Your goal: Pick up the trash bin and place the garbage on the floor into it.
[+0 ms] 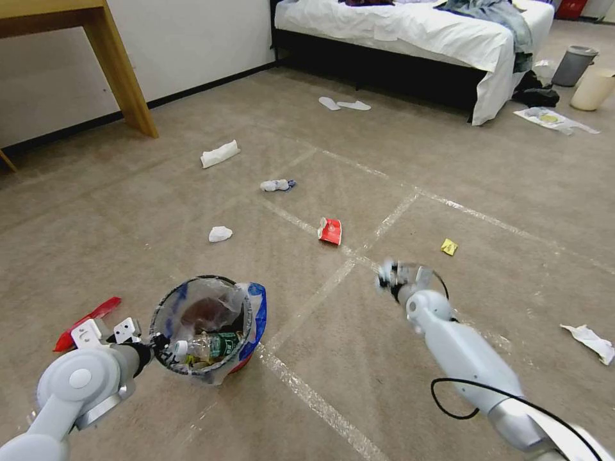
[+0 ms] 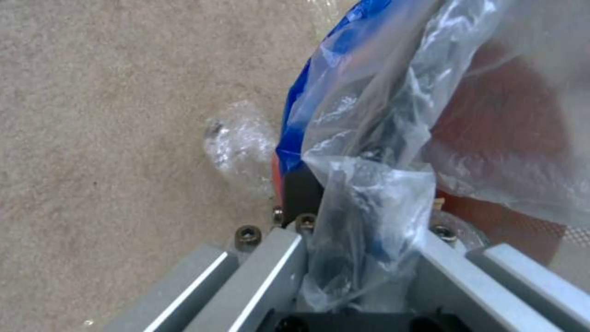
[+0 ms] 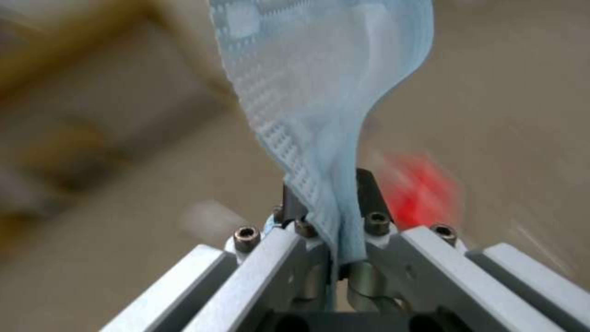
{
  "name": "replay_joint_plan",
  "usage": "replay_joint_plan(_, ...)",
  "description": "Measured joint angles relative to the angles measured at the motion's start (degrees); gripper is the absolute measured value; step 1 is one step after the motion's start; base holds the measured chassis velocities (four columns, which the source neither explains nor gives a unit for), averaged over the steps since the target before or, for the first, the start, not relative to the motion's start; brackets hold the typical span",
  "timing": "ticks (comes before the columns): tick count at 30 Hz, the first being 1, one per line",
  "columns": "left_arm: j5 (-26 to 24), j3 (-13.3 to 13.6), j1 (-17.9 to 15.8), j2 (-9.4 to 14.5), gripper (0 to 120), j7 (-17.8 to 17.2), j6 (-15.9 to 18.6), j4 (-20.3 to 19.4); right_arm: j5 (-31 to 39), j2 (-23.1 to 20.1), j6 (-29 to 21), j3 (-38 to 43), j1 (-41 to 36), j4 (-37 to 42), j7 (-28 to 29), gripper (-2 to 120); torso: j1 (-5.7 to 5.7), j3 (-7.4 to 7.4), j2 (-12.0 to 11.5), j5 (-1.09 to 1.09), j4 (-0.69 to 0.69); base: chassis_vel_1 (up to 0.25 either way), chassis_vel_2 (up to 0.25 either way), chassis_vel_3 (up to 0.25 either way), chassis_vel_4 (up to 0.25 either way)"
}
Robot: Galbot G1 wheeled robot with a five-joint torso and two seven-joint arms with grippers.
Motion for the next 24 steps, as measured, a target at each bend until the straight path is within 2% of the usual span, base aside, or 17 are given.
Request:
replay_joint_plan(1, -0.5, -0.3, 0.0, 0.0, 0, 0.0, -0.1, -0.4, 2.5, -2.0, 3.8, -1.1, 0.8, 3.9, -8.0, 0, 0.00, 0.00, 0.0, -0.03, -0.01, 0.000, 0.000, 0.000, 0.000)
replay_joint_plan(2, -0.5, -0.3, 0.0, 0.0, 0, 0.0, -0.1, -0.4, 2.5, -2.0, 3.8, -1.1, 0.8, 3.9, -8.0, 0, 0.00, 0.00, 0.0, -0.03, -0.01, 0.000, 0.000, 0.000, 0.000)
replay_joint_plan(4, -1.4, -0.9, -0.3, 0.4, 0, -0.1, -0.4, -0.8, 5.5, -4.8, 6.2, -4.2, 2.4, 10.2, -16.6, 0, 0.00, 0.00, 0.0, -0.01, -0.01, 0.000, 0.000, 0.000, 0.000)
replay_joint_plan(5, -1.4, -0.9, -0.3, 0.4, 0, -0.1, -0.4, -0.8, 5.5, -4.8, 6.2, -4.2, 2.4, 10.2, -16.6, 0, 0.00, 0.00, 0.0, -0.01, -0.01, 0.000, 0.000, 0.000, 0.000)
replay_joint_plan(7, -2.1, -1.4, -0.6, 0.9, 0, -0.3, -0.6, -1.3, 6.9, -6.4, 6.6, -8.2, 4.7, 14.2, -20.8, 0, 0.00, 0.00, 0.0, -0.02, -0.01, 0.000, 0.000, 0.000, 0.000)
replay_joint_plan(17, -5.6, -1.9, -1.2, 2.3, 0, -2.7, -0.7, -3.4, 4.2, -6.6, 6.7, -20.3, 10.3, 19.1, -27.8, 0, 0.00, 0.00, 0.0, -0.01, -0.01, 0.000, 0.000, 0.000, 0.000)
replay_joint_plan(24, -6.2, -2.1, -1.4, 3.0, 0, -3.2, -0.7, -3.4, 1.9, -4.7, 7.3, -25.2, 12.0, 18.4, -28.7, 0, 0.00, 0.00, 0.0, -0.01, 0.00, 0.000, 0.000, 0.000, 0.000)
